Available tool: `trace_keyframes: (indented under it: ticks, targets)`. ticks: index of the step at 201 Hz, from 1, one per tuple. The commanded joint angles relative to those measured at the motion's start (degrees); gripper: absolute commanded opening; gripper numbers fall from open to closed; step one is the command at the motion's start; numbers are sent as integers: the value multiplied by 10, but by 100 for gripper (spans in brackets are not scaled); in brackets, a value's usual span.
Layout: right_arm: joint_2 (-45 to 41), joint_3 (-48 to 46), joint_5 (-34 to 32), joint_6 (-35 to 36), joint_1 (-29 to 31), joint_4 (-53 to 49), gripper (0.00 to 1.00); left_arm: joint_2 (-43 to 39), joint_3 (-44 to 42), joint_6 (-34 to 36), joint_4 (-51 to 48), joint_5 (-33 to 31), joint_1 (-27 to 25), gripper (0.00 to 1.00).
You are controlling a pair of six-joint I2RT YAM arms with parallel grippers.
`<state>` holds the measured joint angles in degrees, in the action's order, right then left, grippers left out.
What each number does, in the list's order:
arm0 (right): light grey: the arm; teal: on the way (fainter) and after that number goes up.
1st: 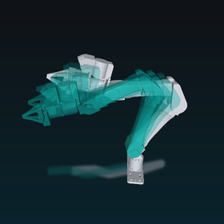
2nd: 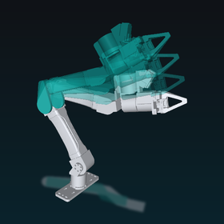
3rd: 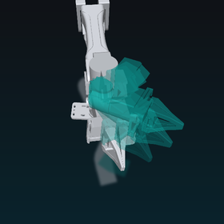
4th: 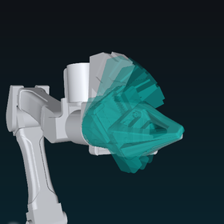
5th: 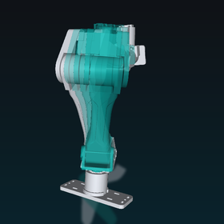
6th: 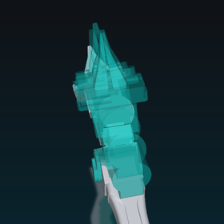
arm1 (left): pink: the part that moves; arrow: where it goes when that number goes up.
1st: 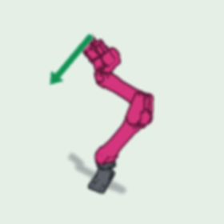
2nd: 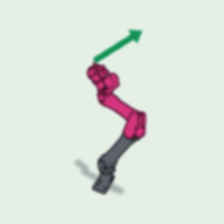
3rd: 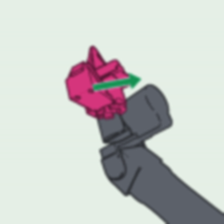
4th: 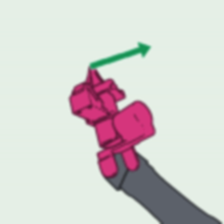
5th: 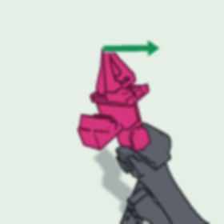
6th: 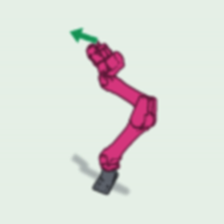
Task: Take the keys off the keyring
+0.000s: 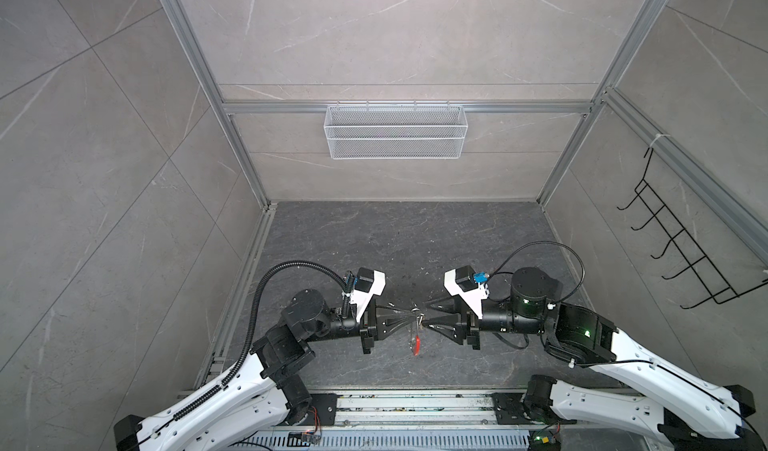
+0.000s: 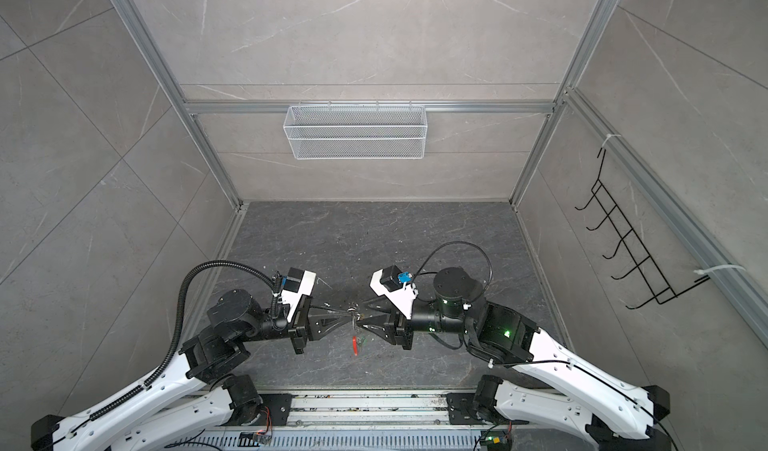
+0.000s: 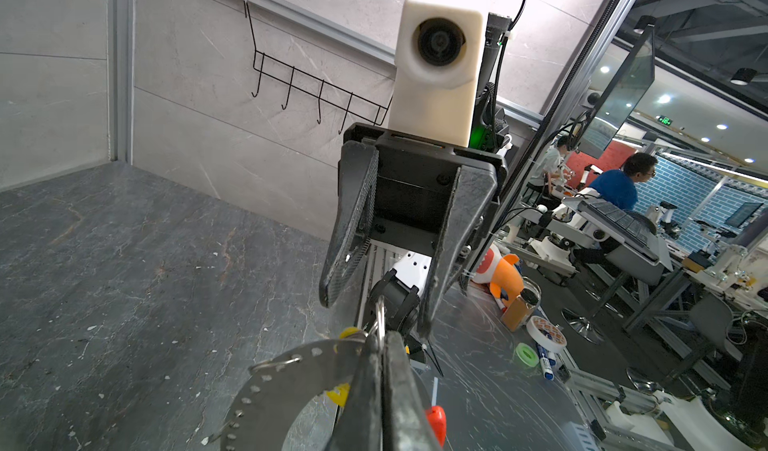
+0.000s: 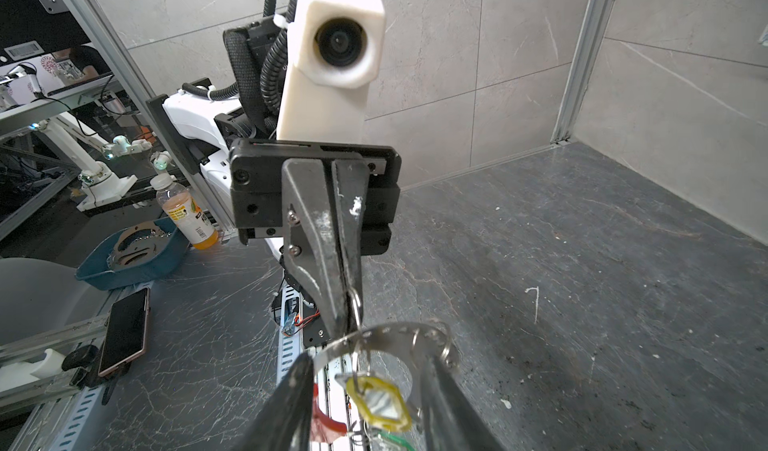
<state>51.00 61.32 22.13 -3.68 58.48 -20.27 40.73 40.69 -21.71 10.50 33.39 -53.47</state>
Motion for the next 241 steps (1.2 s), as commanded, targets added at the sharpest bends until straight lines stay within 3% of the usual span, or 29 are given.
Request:
trace_keyframes:
  ticks: [1, 165, 223, 241]
  targets:
    - [1, -3, 1, 2, 4, 6, 41, -4, 6, -8, 40, 11, 0, 0]
    - [13, 4, -9, 10, 13, -10, 16, -16, 3, -16, 43, 0, 0, 0]
    - [16, 11, -9, 14, 20, -19, 0, -19, 0, -17, 53, 5, 0, 0]
    - [16, 8, -14, 14, 22, -19, 0, -21, -3, -19, 62, 5, 0, 0]
